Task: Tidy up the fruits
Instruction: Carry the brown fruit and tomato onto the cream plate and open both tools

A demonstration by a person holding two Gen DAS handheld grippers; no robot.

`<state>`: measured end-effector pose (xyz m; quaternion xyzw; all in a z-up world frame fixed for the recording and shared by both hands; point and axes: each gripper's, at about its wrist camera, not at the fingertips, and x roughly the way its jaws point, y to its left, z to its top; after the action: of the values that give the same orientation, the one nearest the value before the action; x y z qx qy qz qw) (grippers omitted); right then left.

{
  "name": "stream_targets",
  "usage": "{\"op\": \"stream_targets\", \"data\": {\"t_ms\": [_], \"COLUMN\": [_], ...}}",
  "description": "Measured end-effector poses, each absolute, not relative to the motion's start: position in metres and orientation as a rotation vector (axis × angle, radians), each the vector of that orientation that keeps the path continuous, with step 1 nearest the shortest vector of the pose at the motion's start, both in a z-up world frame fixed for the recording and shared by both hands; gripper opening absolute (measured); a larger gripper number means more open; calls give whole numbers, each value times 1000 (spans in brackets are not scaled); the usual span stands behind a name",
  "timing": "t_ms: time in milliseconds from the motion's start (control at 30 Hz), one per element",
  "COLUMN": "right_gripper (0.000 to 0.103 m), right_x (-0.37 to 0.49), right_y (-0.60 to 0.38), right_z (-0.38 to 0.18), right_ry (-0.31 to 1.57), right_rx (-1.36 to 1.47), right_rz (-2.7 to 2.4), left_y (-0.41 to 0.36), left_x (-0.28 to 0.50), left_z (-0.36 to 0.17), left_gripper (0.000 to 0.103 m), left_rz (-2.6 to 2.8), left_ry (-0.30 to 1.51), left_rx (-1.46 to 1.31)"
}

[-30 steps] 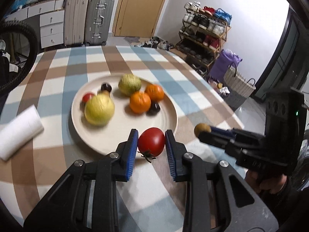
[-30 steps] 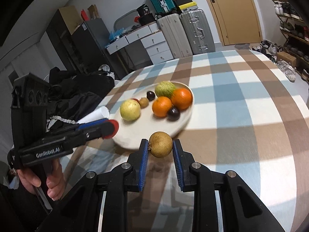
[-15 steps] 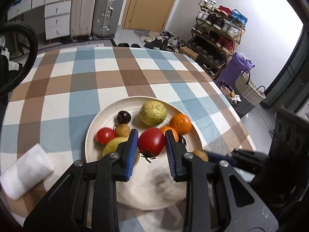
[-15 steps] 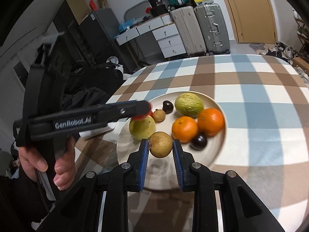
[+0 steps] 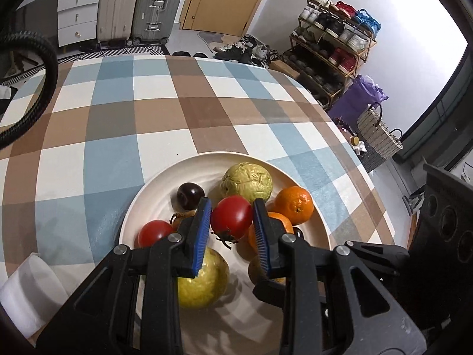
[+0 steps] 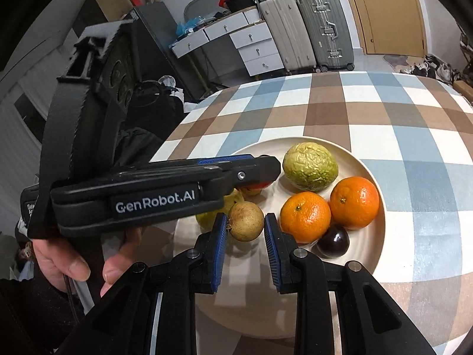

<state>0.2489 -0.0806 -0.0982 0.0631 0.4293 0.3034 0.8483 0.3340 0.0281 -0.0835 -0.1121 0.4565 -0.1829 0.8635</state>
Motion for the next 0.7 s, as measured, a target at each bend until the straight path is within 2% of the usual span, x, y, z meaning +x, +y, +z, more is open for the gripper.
{"op": "stream_targets", "data": {"t_ms": [567,700], "right_gripper": [26,30], "right_x": [260,257], "right_y": [-76,-78], "right_z": [-109,-108], "right_ry": [929,927], "right_rx": [155,162], "right_rz": [609,608], "left_y": [29,28], "left_x": [344,340], "left_z": [-95,-87], "left_gripper": [26,26], "left_rz": [-393,-366], "left_ry": [971,948], "left_rx": [-284,-246]}}
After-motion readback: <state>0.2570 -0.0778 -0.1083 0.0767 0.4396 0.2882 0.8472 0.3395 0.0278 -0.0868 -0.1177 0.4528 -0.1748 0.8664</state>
